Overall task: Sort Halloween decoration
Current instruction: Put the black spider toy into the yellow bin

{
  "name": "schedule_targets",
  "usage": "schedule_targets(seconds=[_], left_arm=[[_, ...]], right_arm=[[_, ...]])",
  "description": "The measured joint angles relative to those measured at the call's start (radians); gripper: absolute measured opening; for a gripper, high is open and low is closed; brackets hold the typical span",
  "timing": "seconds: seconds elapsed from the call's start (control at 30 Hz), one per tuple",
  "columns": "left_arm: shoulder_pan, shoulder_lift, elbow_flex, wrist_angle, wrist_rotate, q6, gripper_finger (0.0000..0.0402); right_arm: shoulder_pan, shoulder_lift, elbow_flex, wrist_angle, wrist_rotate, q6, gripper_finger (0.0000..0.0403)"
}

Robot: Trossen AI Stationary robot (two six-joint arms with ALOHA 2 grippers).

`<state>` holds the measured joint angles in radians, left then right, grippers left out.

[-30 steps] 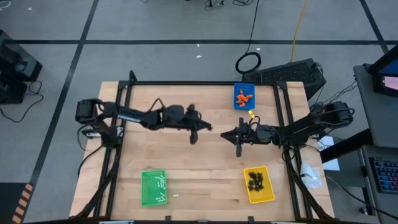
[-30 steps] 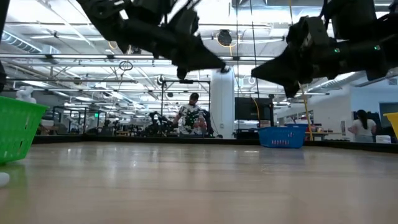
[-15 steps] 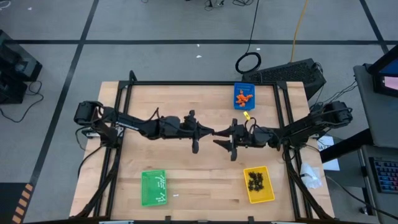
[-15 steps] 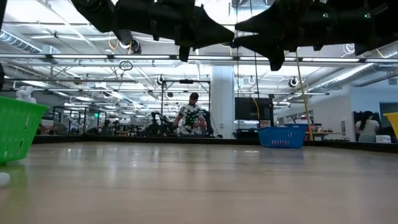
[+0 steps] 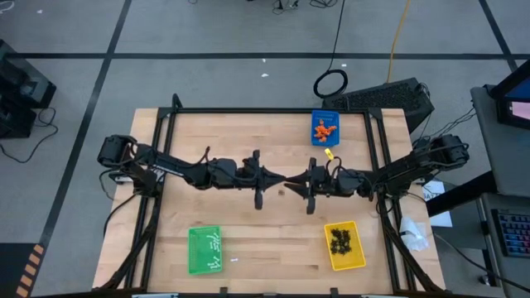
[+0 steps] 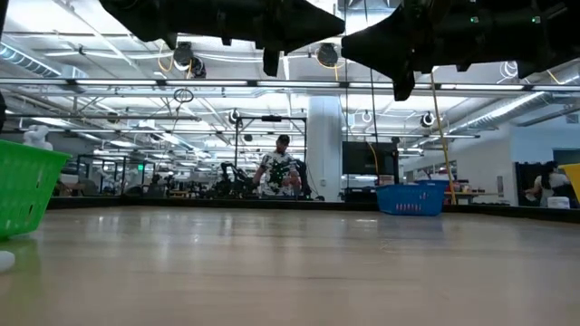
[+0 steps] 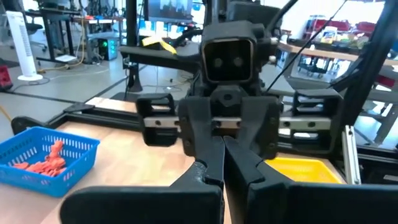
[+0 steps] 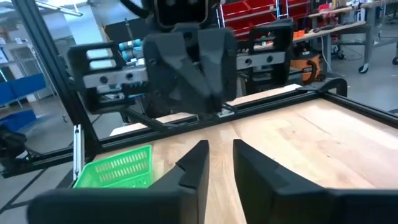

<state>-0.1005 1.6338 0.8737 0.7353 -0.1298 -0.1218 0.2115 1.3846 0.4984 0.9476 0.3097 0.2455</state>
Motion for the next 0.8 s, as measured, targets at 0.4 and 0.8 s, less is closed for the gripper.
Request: schedule_targets(seconds=[0.4,0.8], left_arm=[[-0.046,0.0,-0.045,-0.085,-0.001,0.05,0.0],[-0.131,0.0,-0.287,0.165,-0.083,0.049,0.0]], right_arm=[[0.013,-0.001,-0.001,-0.235,-0.048,0.027,0.008],[0.019,-0.036,0.119,-0.974,-0.046,0.261,0.0165]])
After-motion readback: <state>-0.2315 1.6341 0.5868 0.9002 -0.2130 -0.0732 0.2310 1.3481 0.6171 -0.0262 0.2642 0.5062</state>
